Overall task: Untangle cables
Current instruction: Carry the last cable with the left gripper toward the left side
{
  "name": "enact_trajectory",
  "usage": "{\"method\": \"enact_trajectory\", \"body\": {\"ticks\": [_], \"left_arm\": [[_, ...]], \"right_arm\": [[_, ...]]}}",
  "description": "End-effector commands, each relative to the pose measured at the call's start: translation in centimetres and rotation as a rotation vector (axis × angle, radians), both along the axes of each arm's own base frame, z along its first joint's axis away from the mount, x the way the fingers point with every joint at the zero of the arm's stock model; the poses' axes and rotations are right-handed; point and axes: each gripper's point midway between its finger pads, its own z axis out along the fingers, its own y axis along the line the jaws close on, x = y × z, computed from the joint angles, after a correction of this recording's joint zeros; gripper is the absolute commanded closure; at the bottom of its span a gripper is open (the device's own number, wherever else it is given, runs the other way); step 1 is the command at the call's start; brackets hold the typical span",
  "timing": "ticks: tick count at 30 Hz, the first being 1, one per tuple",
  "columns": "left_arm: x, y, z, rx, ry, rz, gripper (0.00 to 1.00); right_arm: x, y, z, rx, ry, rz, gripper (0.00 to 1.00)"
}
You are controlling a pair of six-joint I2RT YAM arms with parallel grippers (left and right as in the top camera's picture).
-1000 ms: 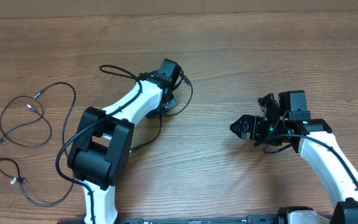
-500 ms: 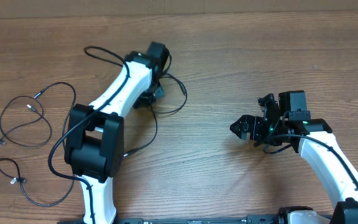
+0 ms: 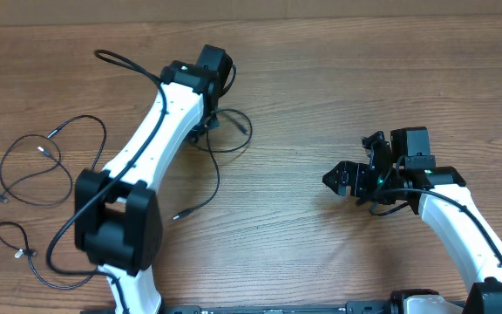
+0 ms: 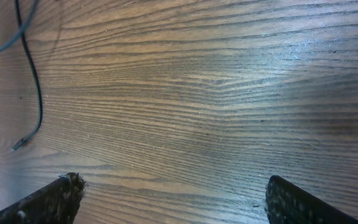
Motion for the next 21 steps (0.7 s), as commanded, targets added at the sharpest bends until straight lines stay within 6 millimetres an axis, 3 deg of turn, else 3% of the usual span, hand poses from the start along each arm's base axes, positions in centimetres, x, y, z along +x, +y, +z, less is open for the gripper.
{"method": "enact_trajectory", "body": {"ticks": [1,7,12,17,21], "left_arm": [[0.1,5.1,6.3,0.182,-0.17,0.108,0.96],[-2.0,12.7,11.9,0.281,-0.284,0.295,0.96],[-5.4,19.9,15.3,0.246,-0.382,0.539,0.96],[-9.4,25.3,16.7,0.207,-0.417,0.732,0.96],[-11.1,27.3,16.0,0.116,-0.409,0.822,0.95]], "right_arm": [[0.0,-0.1,-0.1,-0.006,-0.004,0.004,0.08],[0.0,-0.1,-0.1,-0.006,-0.005,0.004,0.08],[0.0,-0.1,-0.1,-0.006,-0.005,0.004,0.08],[0.1,-0.1,-0.1,-0.006,-0.011,0.004,0.08],[0.2,-0.1,0.0,-0.006,-0.012,0.004,0.08]]}}
